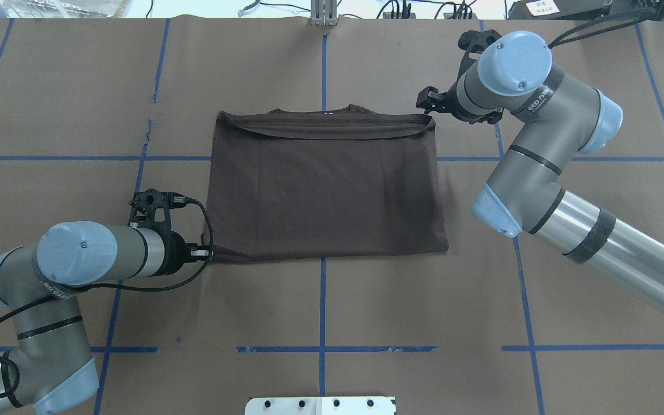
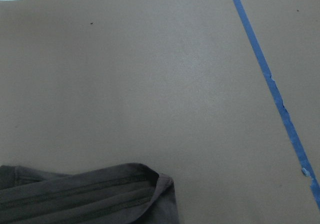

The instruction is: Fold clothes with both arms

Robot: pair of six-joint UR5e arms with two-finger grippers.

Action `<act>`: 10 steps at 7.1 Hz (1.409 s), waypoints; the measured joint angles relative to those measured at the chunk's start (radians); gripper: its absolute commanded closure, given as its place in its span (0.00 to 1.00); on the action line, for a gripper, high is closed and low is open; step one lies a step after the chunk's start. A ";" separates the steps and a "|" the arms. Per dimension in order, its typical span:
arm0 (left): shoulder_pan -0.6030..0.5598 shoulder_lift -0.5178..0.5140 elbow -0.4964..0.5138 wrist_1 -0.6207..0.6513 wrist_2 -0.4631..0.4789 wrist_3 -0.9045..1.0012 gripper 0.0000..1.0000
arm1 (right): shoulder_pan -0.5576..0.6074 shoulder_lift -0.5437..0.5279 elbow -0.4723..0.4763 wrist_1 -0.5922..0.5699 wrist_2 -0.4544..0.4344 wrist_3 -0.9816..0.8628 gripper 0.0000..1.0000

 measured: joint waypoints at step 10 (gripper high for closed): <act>-0.406 -0.384 0.607 -0.060 0.017 0.394 1.00 | -0.007 0.001 0.000 0.000 -0.003 0.010 0.00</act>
